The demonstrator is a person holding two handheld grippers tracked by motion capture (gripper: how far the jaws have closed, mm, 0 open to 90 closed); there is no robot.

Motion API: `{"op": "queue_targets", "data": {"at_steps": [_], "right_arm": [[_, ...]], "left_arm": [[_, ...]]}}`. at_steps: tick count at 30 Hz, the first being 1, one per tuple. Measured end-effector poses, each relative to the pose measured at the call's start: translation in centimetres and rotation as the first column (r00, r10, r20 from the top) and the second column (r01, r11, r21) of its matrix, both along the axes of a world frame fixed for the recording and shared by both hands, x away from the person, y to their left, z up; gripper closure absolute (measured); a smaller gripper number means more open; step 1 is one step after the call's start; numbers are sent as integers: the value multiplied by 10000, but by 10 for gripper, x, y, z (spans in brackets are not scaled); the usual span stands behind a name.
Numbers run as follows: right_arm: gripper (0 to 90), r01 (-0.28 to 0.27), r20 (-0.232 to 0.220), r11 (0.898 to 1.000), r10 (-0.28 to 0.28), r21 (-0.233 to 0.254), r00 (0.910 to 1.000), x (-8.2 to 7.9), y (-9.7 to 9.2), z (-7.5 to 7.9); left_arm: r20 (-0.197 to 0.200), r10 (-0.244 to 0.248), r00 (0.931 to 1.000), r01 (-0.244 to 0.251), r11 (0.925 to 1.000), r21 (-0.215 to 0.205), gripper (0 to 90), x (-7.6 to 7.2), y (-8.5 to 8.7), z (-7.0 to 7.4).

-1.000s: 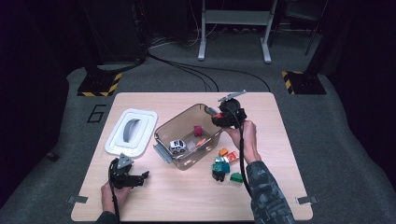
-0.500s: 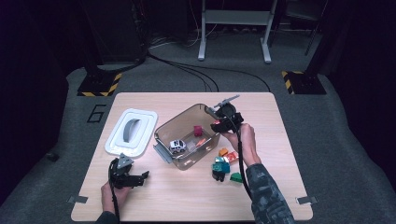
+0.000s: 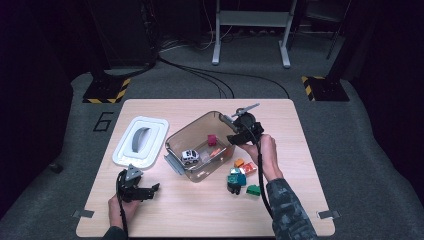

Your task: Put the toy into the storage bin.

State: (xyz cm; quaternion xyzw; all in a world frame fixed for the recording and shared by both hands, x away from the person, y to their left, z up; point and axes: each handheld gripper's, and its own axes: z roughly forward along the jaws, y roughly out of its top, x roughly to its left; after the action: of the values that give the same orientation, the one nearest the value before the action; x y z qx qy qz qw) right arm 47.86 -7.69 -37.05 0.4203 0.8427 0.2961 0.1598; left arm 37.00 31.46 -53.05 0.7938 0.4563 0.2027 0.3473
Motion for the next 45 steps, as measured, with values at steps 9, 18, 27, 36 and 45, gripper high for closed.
{"op": "queue_targets", "data": {"at_steps": [9, 18, 27, 36, 45], "right_arm": [[189, 623, 410, 9945, -660, 847, 9970, -19, -31, 3], [129, 1034, -1, 9885, -1041, 1100, 9946, -38, -59, -29], [111, 1067, -544, 9871, -1008, 1197, 9934, -64, -71, -66], [153, 386, -1101, 9959, -294, 820, 9935, -92, -74, -98], [416, -262, -1425, 9984, 330, 492, 9892, -100, -70, -113]], "left_arm": [[0, 0, 10000, 0, 10000, 7, 105, 0, 0, 0], [4, 6, 10000, -6, 10000, 1, 105, 0, 0, 0], [5, 11, 10000, -11, 10000, -3, 105, 0, 0, 0], [7, 14, 10000, -14, 10000, -6, 105, 0, 0, 0], [6, 11, 10000, -11, 10000, -5, 105, 0, 0, 0]]}}
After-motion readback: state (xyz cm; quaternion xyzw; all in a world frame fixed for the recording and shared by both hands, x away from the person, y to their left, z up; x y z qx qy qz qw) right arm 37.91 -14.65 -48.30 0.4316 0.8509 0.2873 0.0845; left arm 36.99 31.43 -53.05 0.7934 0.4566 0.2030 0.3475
